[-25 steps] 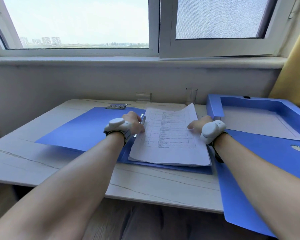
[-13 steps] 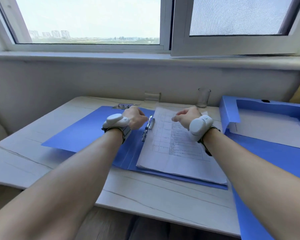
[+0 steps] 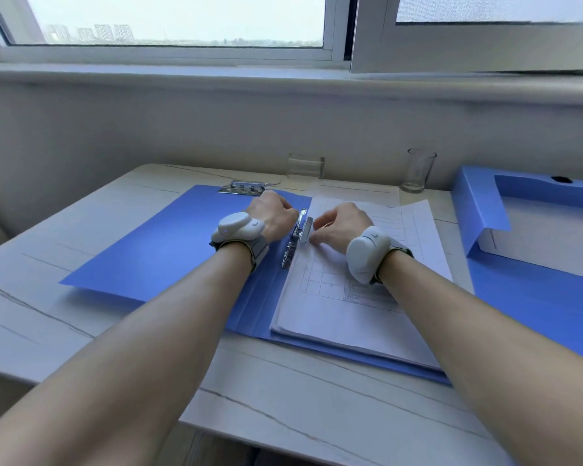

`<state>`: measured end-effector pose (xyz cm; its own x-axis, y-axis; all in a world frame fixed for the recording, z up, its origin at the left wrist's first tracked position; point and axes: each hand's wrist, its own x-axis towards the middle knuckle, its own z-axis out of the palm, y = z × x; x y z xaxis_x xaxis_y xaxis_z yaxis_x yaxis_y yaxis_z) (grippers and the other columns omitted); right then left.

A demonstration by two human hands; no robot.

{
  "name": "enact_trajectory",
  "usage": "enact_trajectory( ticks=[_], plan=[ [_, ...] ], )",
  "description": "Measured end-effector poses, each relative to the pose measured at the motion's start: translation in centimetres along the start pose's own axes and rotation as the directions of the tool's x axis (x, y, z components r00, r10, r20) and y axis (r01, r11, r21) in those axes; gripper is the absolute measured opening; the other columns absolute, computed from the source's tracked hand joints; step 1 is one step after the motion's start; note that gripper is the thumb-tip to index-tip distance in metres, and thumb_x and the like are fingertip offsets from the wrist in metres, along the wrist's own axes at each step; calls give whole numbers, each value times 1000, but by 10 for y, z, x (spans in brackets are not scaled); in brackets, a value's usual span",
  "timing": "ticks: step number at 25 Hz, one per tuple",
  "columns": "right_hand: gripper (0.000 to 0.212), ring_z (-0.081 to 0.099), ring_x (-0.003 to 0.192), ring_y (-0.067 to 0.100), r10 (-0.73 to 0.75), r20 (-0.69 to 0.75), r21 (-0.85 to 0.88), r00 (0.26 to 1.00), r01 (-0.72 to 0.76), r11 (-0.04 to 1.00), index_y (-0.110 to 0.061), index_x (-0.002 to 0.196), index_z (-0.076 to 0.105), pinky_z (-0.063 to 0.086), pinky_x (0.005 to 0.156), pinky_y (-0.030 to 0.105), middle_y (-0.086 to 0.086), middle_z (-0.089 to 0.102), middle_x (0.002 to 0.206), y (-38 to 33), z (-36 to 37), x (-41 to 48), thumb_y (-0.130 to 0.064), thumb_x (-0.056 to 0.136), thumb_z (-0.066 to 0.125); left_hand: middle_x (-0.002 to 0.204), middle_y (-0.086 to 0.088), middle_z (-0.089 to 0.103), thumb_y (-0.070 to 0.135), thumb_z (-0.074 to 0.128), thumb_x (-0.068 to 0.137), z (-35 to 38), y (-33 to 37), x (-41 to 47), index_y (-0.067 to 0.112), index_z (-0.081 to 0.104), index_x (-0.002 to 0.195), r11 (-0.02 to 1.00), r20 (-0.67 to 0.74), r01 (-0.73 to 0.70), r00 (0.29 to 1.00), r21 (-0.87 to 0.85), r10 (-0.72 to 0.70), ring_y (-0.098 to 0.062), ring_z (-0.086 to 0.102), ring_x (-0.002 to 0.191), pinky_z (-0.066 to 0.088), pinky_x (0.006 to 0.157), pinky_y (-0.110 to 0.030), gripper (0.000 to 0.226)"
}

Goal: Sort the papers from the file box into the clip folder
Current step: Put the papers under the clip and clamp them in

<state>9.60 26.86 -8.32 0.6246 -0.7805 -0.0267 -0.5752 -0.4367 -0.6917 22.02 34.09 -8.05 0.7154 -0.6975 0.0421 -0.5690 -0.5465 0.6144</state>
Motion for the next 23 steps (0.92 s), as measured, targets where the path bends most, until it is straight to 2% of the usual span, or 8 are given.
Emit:
enact_trajectory(
  ticks=[2, 5, 9, 12, 16, 18, 20, 23],
  plan=[
    [15, 58, 68, 22, 0, -4, 53, 1000, 0, 999, -19, 69, 70, 50, 66, 32, 2, 66, 71, -3, 3, 1, -31, 67, 61, 97, -3, 72, 39, 52, 87, 6, 0, 1, 24, 74, 97, 999, -1, 0, 1000, 42, 0, -29, 64, 92, 41, 78, -30, 28],
    [12, 46, 61, 21, 25, -27, 102, 999, -22, 995, -25, 65, 64, 43, 60, 30, 2, 57, 65, -4, 9, 6, -35, 65, 57, 100, 0, 73, 41, 51, 88, 8, 1, 5, 29, 73, 103, 998, -1, 2, 1000, 59, -2, -26, 61, 93, 29, 80, -31, 29],
    [24, 63, 78, 20, -8, -43, 104, 999, 13, 994, -24, 88, 74, 53, 78, 31, -3, 72, 84, 1, 10, 12, -43, 76, 66, 107, 1, 72, 35, 54, 91, 2, 3, 11, 27, 72, 111, 1000, 28, 8, 1000, 26, -9, -17, 57, 92, 28, 69, -22, 28],
    [30, 67, 94, 19, 1, -78, 113, 997, 8, 994, -28, 93, 72, 54, 88, 34, -3, 74, 95, 0, 13, 15, -47, 70, 68, 91, -3, 67, 37, 51, 94, 0, -1, 16, 15, 73, 104, 998, 66, -27, 997, -63, 31, -15, 52, 82, 28, 53, -19, 33],
    [27, 68, 93, 16, 10, -40, 148, 999, -4, 989, -32, 88, 70, 55, 86, 35, -7, 73, 91, -2, 12, 15, -45, 64, 70, 79, -5, 66, 34, 42, 100, -5, -6, 14, 8, 68, 86, 920, 52, -82, 993, -384, 110, -16, 54, 79, 40, 65, -21, 39],
    [18, 67, 92, 17, 18, -44, 112, 999, -13, 994, -32, 83, 71, 53, 82, 29, -8, 71, 86, -3, 12, 13, -41, 67, 69, 71, -1, 61, 33, 44, 100, -14, -8, 8, 12, 64, 73, 866, 30, -83, 993, -493, 113, -5, 57, 62, 42, 58, -16, 40],
    [18, 65, 91, 17, 23, -62, 64, 998, -20, 998, -32, 84, 74, 49, 76, 25, -9, 70, 84, -5, 14, 11, -39, 69, 67, 70, 1, 61, 30, 50, 98, -22, -11, -2, 12, 64, 70, 873, 79, -78, 988, -482, 132, 6, 52, 42, 37, 44, -6, 35],
    [12, 66, 91, 17, 7, -45, 38, 999, -5, 999, -33, 75, 73, 50, 78, 26, -9, 73, 90, -7, 15, 9, -40, 66, 70, 68, 2, 61, 27, 62, 91, -29, -20, -12, 17, 67, 66, 917, 167, -92, 972, -389, 168, 2, 50, 47, 32, 41, -2, 27]
  ],
)
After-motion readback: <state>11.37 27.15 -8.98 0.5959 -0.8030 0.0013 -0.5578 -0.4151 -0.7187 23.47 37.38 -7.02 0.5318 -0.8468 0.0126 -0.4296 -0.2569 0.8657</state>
